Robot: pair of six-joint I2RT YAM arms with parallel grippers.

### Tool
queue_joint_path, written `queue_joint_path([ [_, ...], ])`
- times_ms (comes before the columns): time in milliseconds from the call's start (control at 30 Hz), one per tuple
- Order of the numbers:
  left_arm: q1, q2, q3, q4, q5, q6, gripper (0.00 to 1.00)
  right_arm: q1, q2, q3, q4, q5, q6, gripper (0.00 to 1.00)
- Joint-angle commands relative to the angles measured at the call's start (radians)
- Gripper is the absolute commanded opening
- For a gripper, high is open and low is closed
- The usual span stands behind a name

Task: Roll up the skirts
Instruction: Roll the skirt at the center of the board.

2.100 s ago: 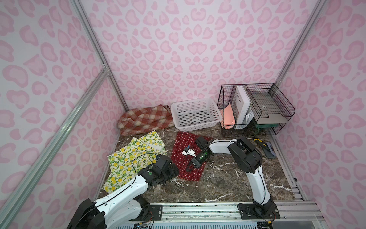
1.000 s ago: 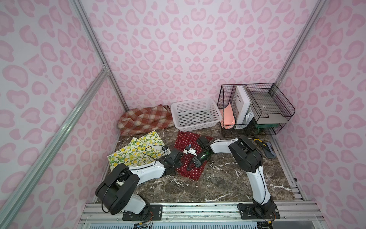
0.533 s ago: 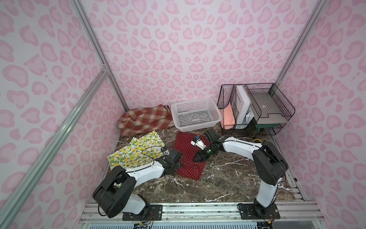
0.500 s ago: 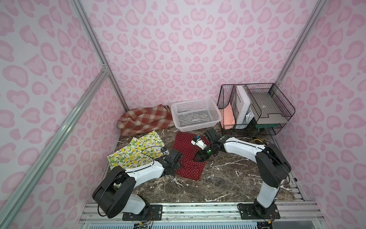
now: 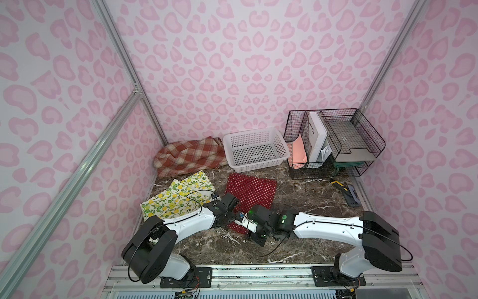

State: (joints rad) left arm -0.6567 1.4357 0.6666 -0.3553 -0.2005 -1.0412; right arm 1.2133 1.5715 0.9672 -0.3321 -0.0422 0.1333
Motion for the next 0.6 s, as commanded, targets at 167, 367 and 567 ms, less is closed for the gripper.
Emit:
queue_joint_path([
  [167, -0.001, -0.033, -0.025, -0.092, 0.052, 0.007, 0.0, 0.004, 0.099, -0.026, 0.145, 0.234, -0.092, 0.59],
  [367, -0.001, -0.045, -0.038, -0.08, 0.078, 0.015, 0.0, 0.012, 0.194, -0.025, 0.107, 0.297, -0.081, 0.68],
  [567, 0.02, -0.041, -0.029, -0.071, 0.12, 0.045, 0.0, 0.062, 0.286, 0.001, -0.03, 0.317, -0.047, 0.71],
])
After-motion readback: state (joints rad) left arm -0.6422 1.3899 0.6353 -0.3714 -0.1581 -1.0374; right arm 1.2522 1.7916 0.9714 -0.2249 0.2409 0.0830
